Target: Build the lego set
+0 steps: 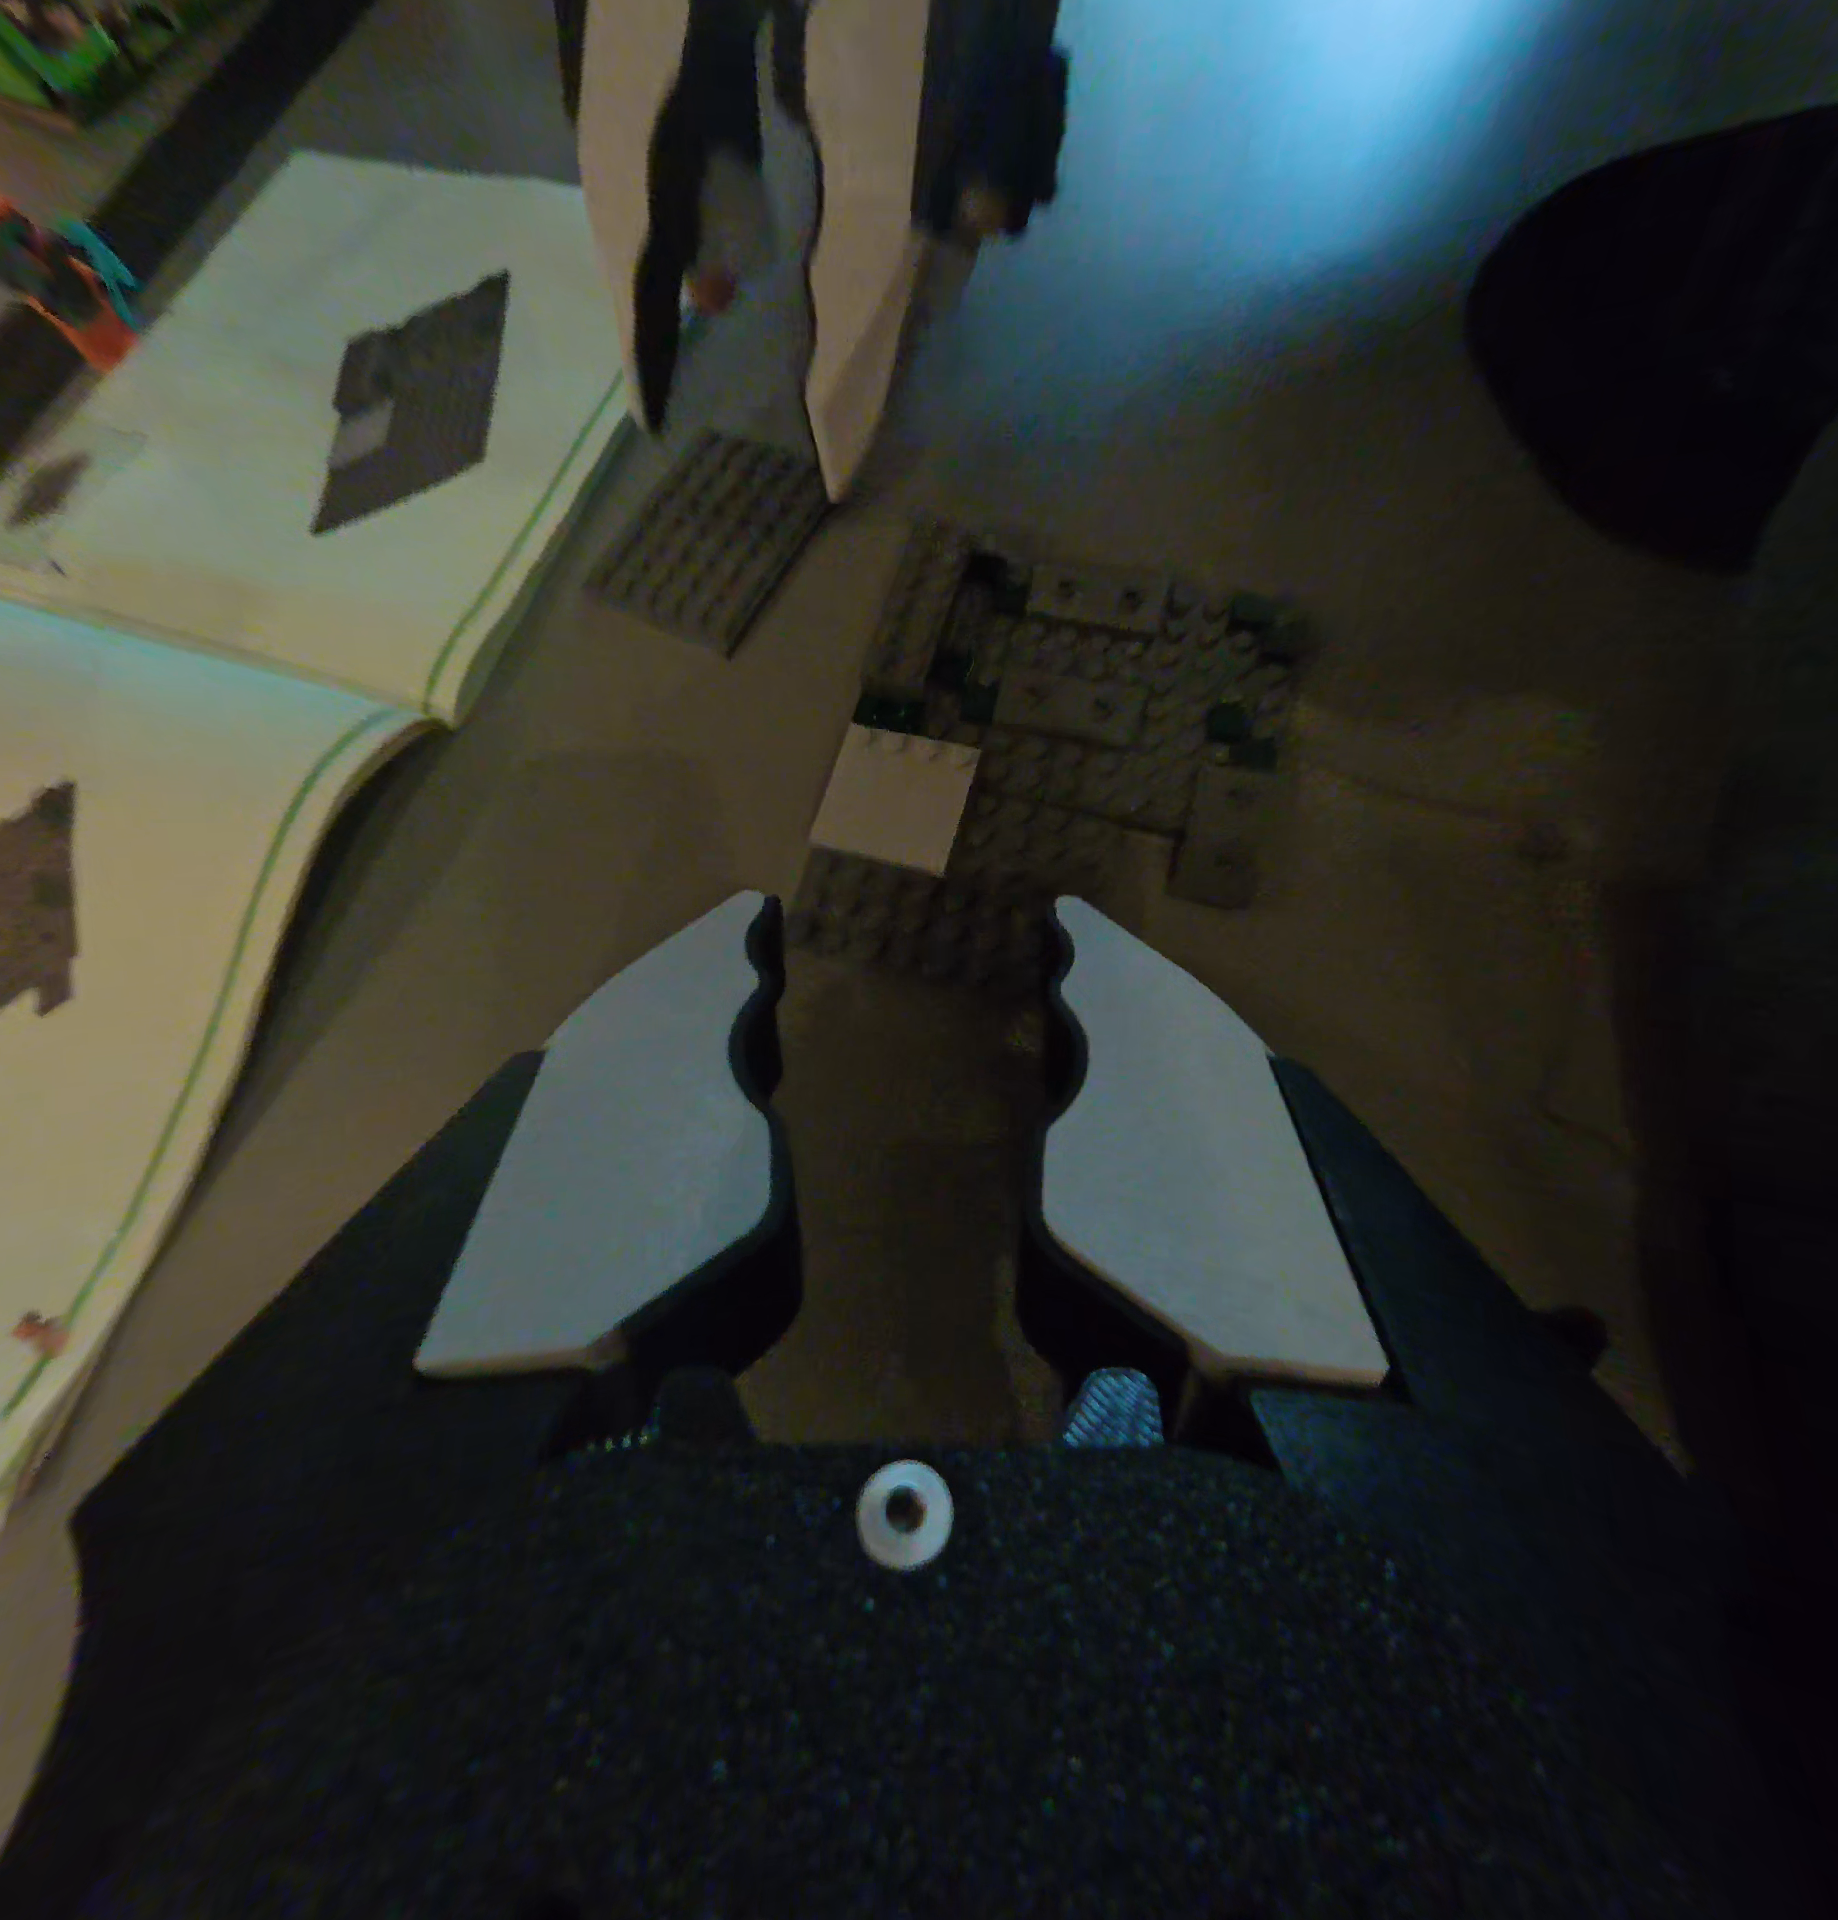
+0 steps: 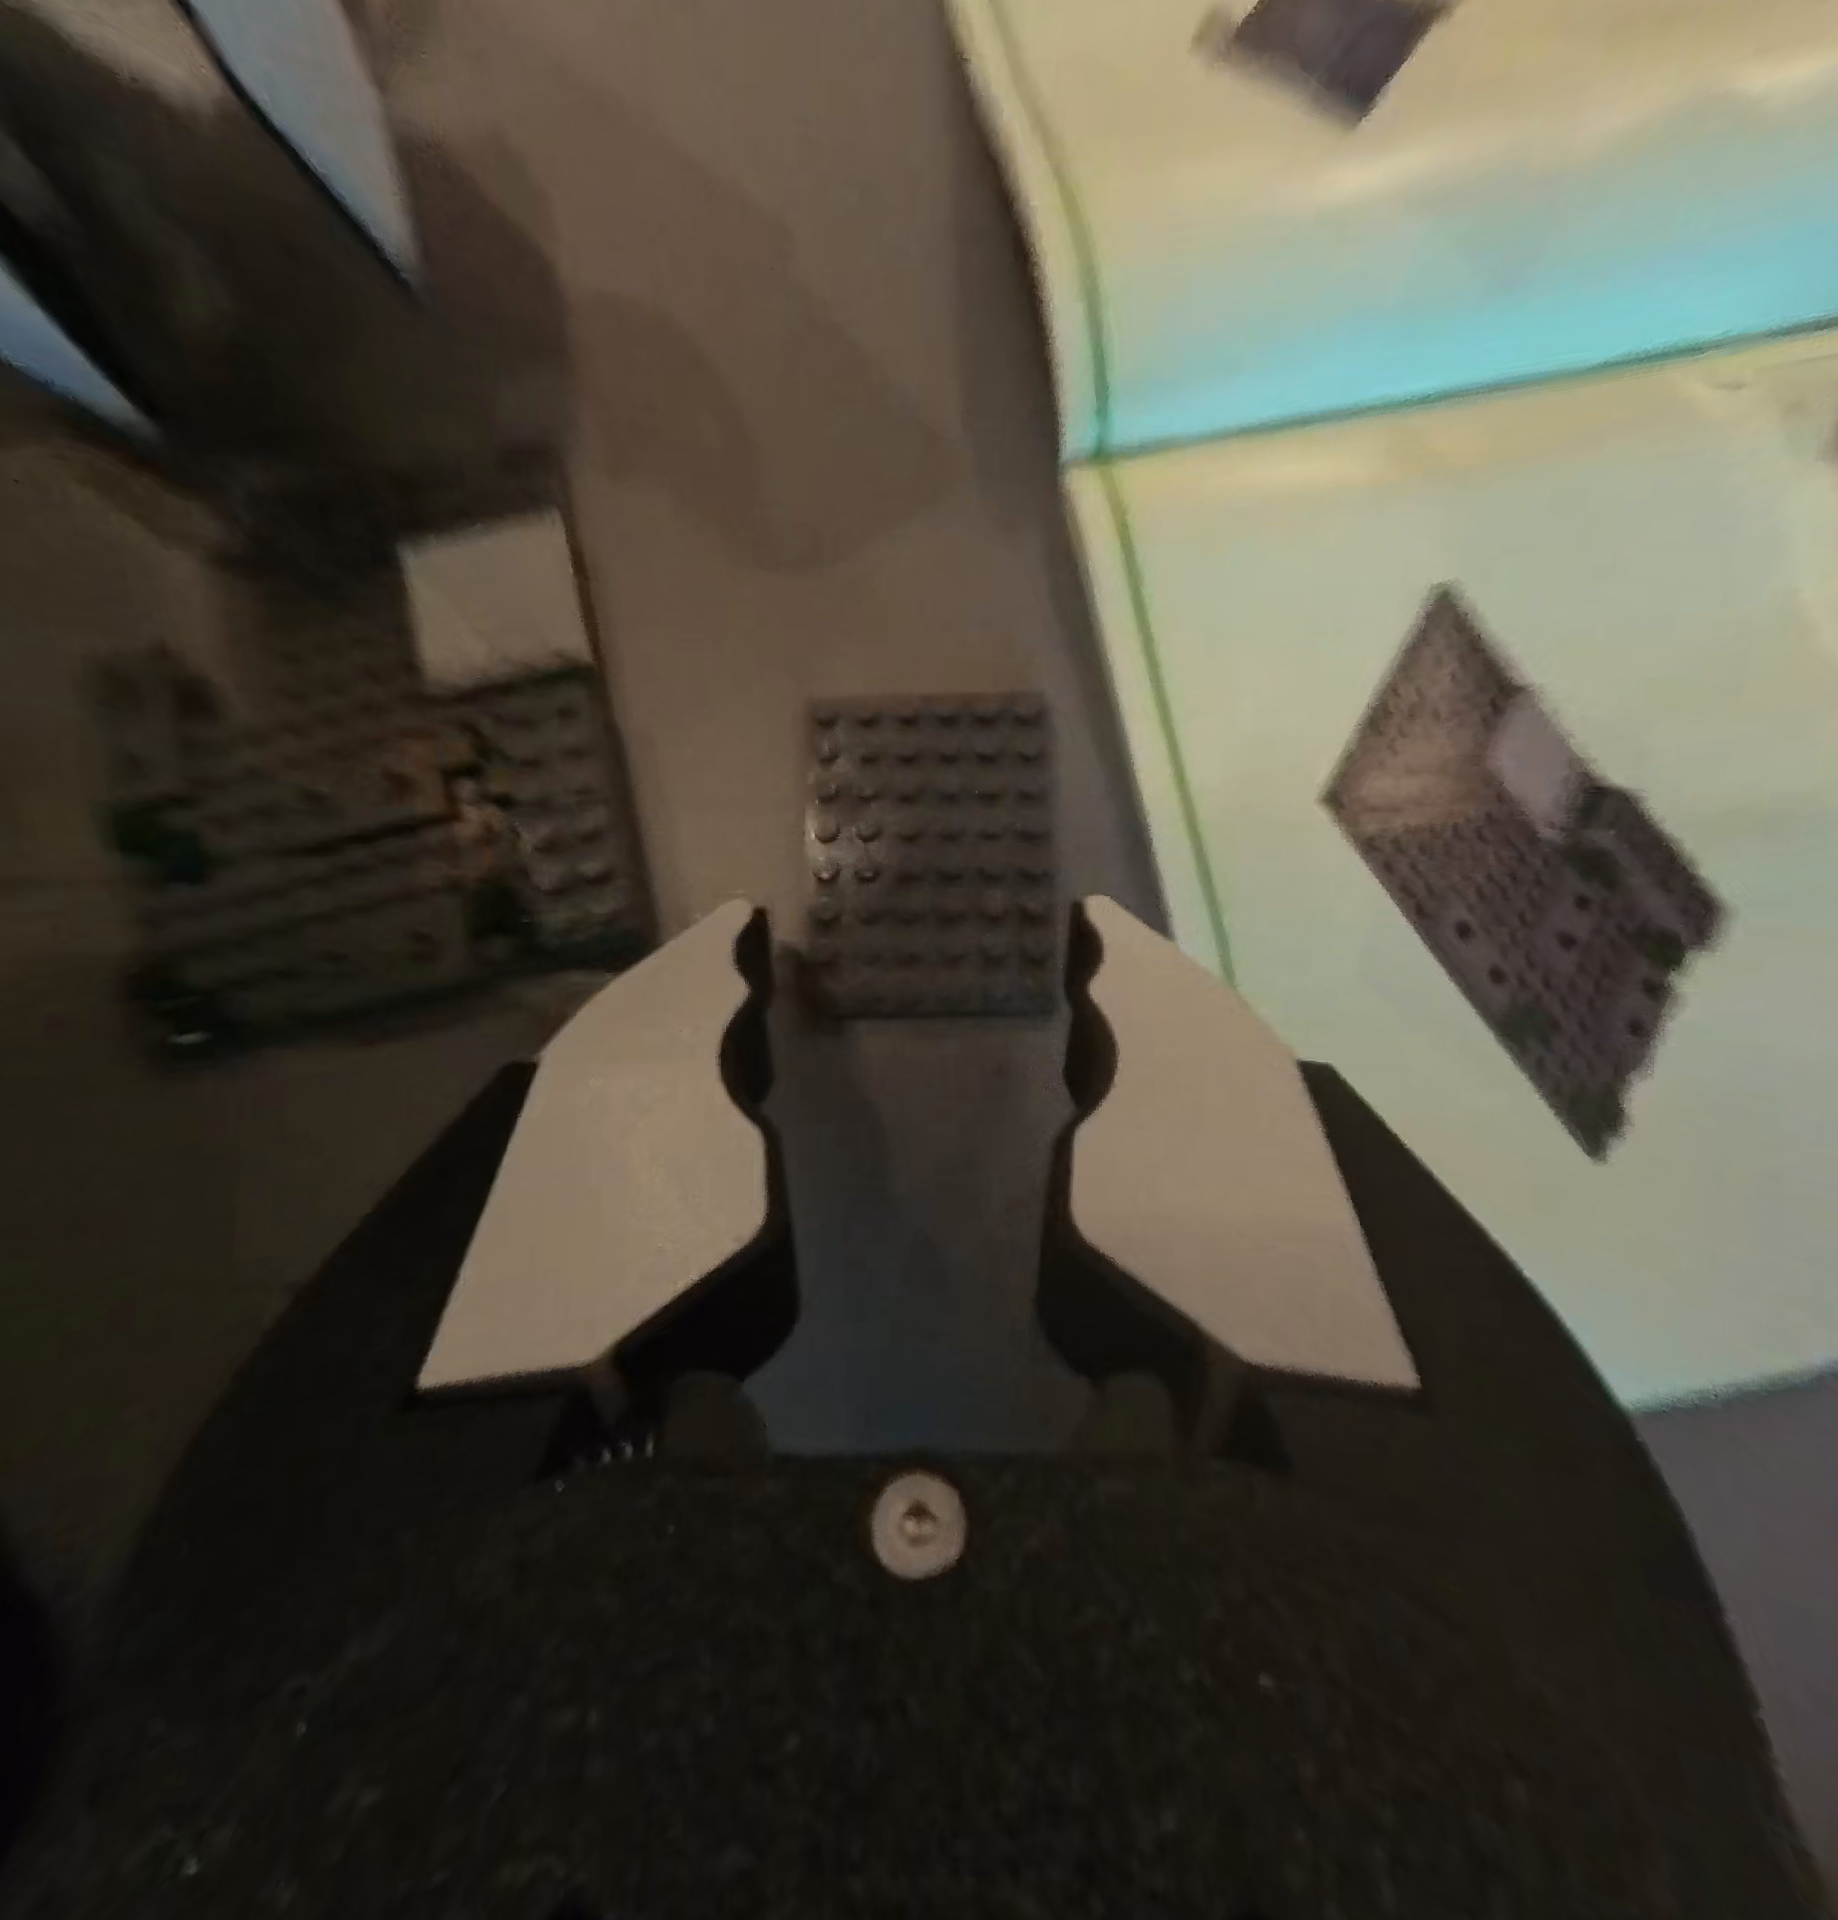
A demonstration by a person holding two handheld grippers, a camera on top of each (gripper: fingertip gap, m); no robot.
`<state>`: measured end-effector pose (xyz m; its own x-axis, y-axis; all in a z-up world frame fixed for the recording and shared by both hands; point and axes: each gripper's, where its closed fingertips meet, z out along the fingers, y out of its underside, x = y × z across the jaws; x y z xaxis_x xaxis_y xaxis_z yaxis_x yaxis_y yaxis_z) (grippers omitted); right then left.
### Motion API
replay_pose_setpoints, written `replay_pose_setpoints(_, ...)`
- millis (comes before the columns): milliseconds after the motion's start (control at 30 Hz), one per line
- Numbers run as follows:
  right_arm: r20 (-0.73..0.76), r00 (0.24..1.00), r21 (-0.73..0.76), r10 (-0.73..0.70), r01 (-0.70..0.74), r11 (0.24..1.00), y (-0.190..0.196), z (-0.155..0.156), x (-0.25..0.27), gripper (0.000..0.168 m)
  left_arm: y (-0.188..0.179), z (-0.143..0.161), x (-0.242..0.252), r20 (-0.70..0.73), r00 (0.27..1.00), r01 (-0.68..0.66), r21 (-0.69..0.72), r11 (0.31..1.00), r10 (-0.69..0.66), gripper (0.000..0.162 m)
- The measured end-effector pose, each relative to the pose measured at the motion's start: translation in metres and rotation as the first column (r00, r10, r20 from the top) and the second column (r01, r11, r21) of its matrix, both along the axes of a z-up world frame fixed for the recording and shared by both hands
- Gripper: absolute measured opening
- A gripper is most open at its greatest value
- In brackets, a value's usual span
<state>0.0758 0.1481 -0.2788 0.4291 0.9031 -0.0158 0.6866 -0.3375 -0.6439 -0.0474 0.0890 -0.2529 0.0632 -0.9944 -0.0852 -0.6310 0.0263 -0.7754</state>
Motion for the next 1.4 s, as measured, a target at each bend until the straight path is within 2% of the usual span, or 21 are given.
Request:
replay_pose_setpoints(100, 0.012, 1.000, -0.014, 0.019, -0.019, 1.000, 0.002, -0.008, -0.006, 0.056, -0.003, 0.008, -0.006, 0.019, 0.999, -0.029, 0.015, 0.999, 0.029, 0.045)
replay_pose_setpoints(200, 0.020, 0.999, -0.003, 0.032, -0.032, 0.999, 0.003, -0.008, -0.007, 0.048, -0.008, 0.009, -0.014, 0.034, 0.997, -0.063, 0.014, 0.998, 0.062, 0.045)
replay_pose_setpoints(433, -0.001, 1.000, 0.015, -0.006, 0.006, 1.000, 0.006, -0.003, 0.000, 0.047, -0.012, 0.010, -0.022, 0.060, 0.994, -0.094, 0.005, 0.996, 0.093, 0.044)
replay_pose_setpoints(533, -0.041, 0.998, 0.018, -0.038, 0.039, 0.999, 0.006, 0.014, 0.003, 0.047, -0.009, 0.015, -0.024, 0.073, 0.992, -0.104, 0.025, 0.994, 0.102, 0.044)
replay_pose_setpoints(600, -0.069, 0.997, 0.043, -0.025, 0.028, 0.999, -0.004, 0.038, -0.005, 0.047, -0.004, 0.019, -0.029, 0.074, 0.990, -0.122, 0.048, 0.991, 0.118, 0.045)
replay_pose_setpoints(733, -0.118, 0.990, 0.061, 0.073, -0.066, 0.996, -0.053, 0.071, -0.071, 0.047, 0.009, 0.030, -0.049, 0.093, 0.980, -0.182, 0.088, 0.979, 0.174, 0.044)
replay_pose_setpoints(833, -0.115, 0.983, 0.034, 0.143, -0.140, 0.990, -0.084, 0.058, -0.132, 0.048, 0.022, 0.036, -0.067, 0.109, 0.967, -0.243, 0.112, 0.964, 0.231, 0.043)
replay_pose_setpoints(967, -0.053, 0.980, 0.039, 0.193, -0.192, 0.981, -0.071, 0.040, -0.177, 0.048, 0.029, 0.048, -0.091, 0.127, 0.948, -0.309, 0.148, 0.940, 0.291, 0.042)
replay_pose_setpoints(1200, 0.117, 0.962, 0.033, 0.246, -0.251, 0.967, -0.005, 0.010, -0.188, 0.048, 0.011, 0.050, -0.112, 0.164, 0.930, -0.352, 0.150, 0.924, 0.328, 0.040)
replay_pose_setpoints(1400, 0.096, 0.968, 0.002, 0.231, -0.232, 0.973, 0.005, -0.006, -0.188, 0.048, 0.001, 0.038, -0.114, 0.164, 0.930, -0.349, 0.106, 0.931, 0.330, 0.040)
